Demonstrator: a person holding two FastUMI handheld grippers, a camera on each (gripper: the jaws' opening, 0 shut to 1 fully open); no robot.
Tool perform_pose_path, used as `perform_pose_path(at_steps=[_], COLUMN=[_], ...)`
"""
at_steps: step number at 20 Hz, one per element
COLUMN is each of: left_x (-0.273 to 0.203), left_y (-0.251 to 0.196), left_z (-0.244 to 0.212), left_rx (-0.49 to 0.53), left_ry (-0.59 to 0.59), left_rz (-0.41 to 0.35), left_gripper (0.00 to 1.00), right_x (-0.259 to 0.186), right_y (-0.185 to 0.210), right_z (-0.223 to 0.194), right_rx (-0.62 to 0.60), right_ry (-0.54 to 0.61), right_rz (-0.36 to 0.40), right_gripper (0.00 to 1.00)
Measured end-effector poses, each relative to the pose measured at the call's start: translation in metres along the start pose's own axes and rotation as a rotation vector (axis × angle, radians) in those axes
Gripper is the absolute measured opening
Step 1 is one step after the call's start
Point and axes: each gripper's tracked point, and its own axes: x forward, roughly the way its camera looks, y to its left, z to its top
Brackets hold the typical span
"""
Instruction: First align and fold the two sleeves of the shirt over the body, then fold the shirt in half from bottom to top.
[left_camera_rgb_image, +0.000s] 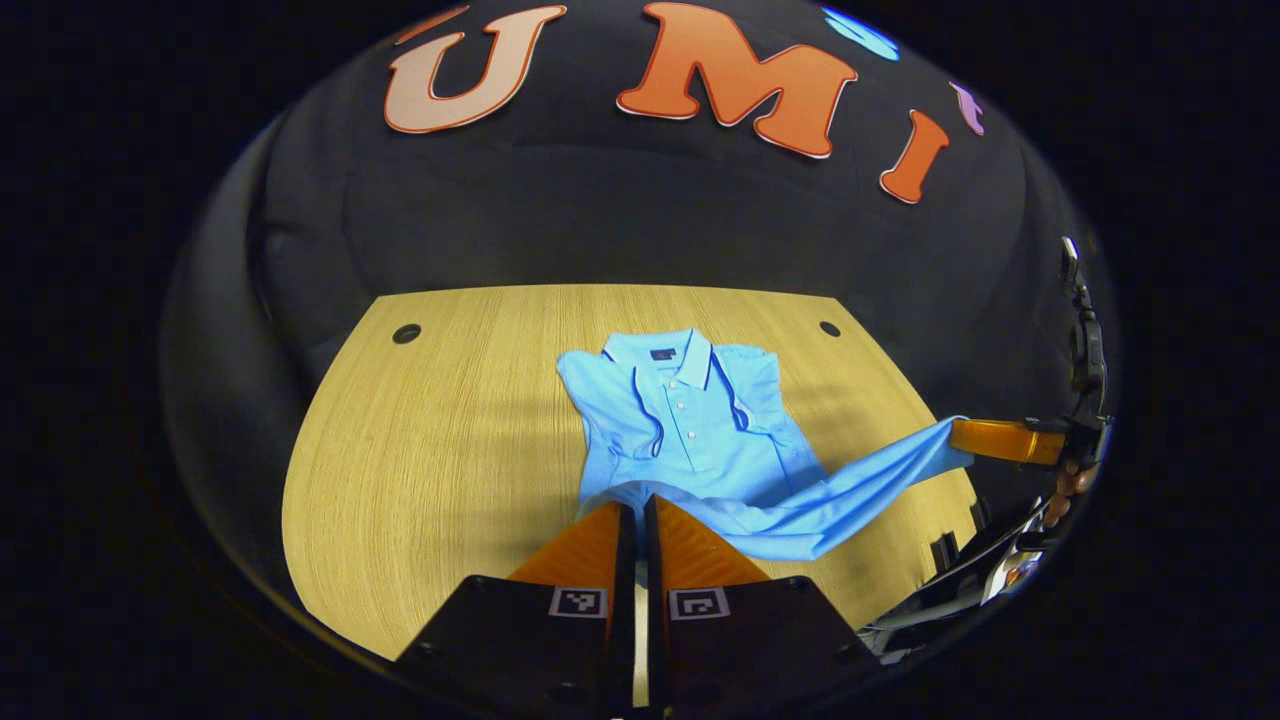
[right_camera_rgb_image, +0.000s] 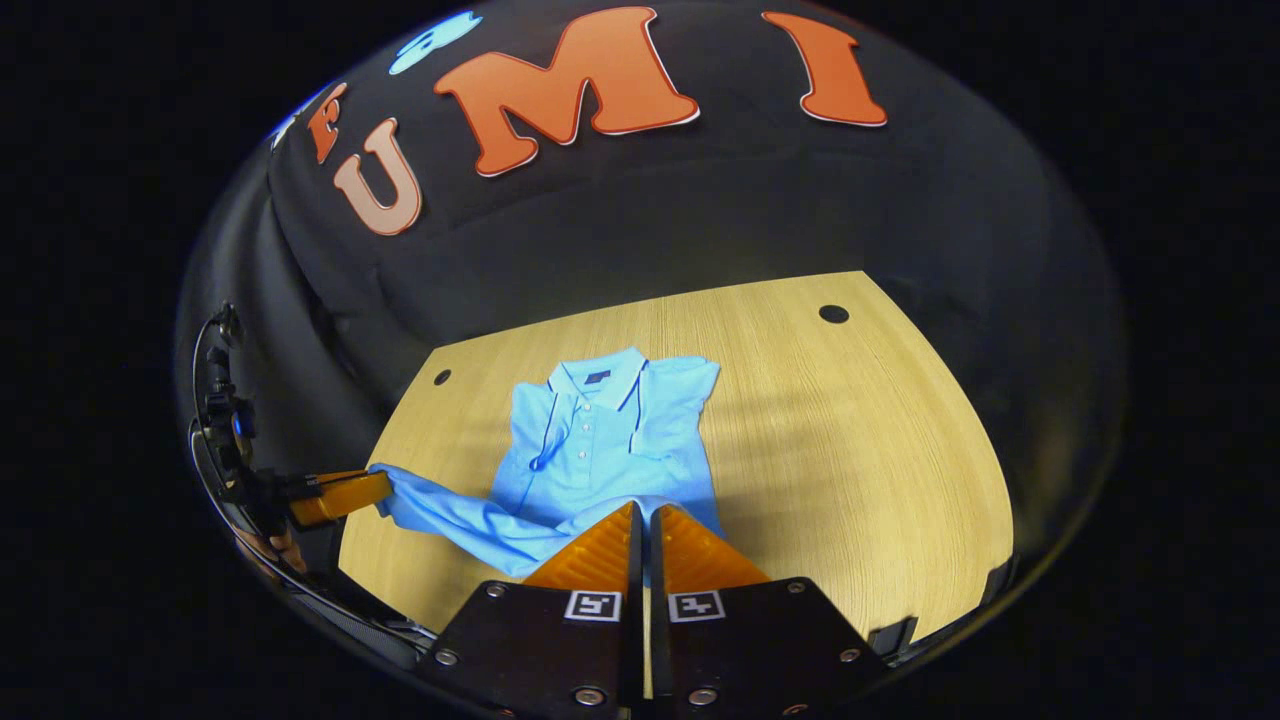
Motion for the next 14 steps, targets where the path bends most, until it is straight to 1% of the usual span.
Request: perform_pose_path(at_steps=[6, 11, 13, 14], left_x=[0.060, 0.128, 0.157, 0.171], left_y=[0.029, 0.052, 0.058, 0.059], left_z=[0.062, 0.110, 0.123, 0.128], left_rx=[0.018, 0.058, 0.077, 0.081], left_ry=[-0.018, -0.028, -0.024, -0.017], left_rz=[-0.018, -0.024, -0.031, -0.036], left_gripper=[0.09, 0.09, 0.07, 0.08], right_x=[0.059, 0.123, 0.148, 0.162], right_y=[0.005, -0.007, -0.010, -0.014], right_z=[0.050, 0.089, 0.101, 0.108], right_rx=[-0.019, 0.012, 0.019, 0.017], right_ry=[-0.007, -0.006, -0.005, -0.008], right_rz=[-0.022, -0.054, -0.062, -0.071], right_gripper=[0.03, 0.03, 0.03, 0.03])
